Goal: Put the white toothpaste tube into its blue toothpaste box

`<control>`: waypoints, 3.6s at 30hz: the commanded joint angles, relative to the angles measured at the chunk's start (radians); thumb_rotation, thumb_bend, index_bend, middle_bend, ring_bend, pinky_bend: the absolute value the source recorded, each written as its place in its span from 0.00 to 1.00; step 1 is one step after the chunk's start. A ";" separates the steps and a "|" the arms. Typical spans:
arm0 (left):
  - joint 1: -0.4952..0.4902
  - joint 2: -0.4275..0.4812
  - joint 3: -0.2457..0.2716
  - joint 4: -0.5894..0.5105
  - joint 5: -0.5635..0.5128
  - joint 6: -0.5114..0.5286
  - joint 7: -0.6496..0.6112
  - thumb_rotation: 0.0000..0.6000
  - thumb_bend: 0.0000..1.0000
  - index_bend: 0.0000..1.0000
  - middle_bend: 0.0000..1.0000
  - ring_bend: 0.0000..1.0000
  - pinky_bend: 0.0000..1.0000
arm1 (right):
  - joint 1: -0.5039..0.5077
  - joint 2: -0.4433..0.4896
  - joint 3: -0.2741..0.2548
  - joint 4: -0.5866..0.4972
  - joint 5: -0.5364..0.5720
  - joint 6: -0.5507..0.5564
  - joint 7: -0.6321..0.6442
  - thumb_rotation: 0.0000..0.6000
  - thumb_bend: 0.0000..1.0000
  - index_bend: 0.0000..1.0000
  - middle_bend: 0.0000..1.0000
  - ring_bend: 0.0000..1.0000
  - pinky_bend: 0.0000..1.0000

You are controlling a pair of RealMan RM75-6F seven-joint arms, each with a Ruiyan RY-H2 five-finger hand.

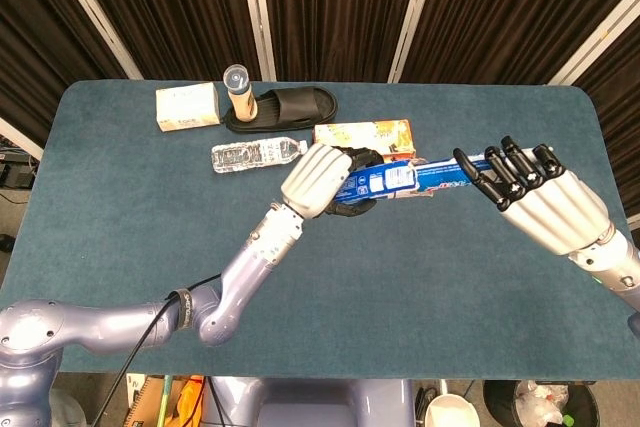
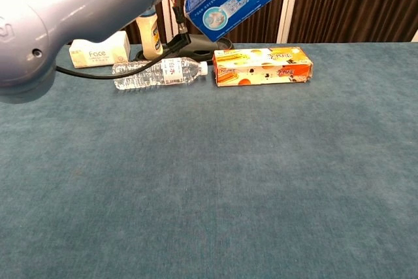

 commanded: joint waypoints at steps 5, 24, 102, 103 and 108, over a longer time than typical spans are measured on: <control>-0.019 -0.012 -0.008 0.015 -0.008 0.002 0.011 1.00 0.43 0.48 0.59 0.57 0.63 | 0.007 0.013 0.012 -0.011 0.003 0.005 0.004 1.00 0.56 0.22 0.57 0.43 0.35; -0.042 -0.091 -0.027 0.083 -0.007 0.072 -0.015 1.00 0.43 0.48 0.59 0.57 0.63 | 0.000 0.048 0.029 -0.034 0.016 0.025 0.028 1.00 0.54 0.19 0.55 0.41 0.29; -0.093 -0.291 -0.067 0.260 0.107 0.190 -0.228 1.00 0.42 0.44 0.54 0.53 0.61 | -0.063 0.081 0.073 -0.140 0.100 0.052 0.095 1.00 0.31 0.00 0.41 0.27 0.07; -0.093 -0.291 -0.067 0.260 0.107 0.190 -0.227 1.00 0.42 0.44 0.54 0.53 0.61 | -0.064 0.081 0.074 -0.139 0.102 0.052 0.097 1.00 0.30 0.00 0.41 0.27 0.06; -0.093 -0.292 -0.070 0.267 0.108 0.195 -0.226 1.00 0.42 0.44 0.53 0.53 0.61 | -0.075 0.070 0.075 -0.122 0.105 0.069 0.113 1.00 0.30 0.00 0.41 0.27 0.06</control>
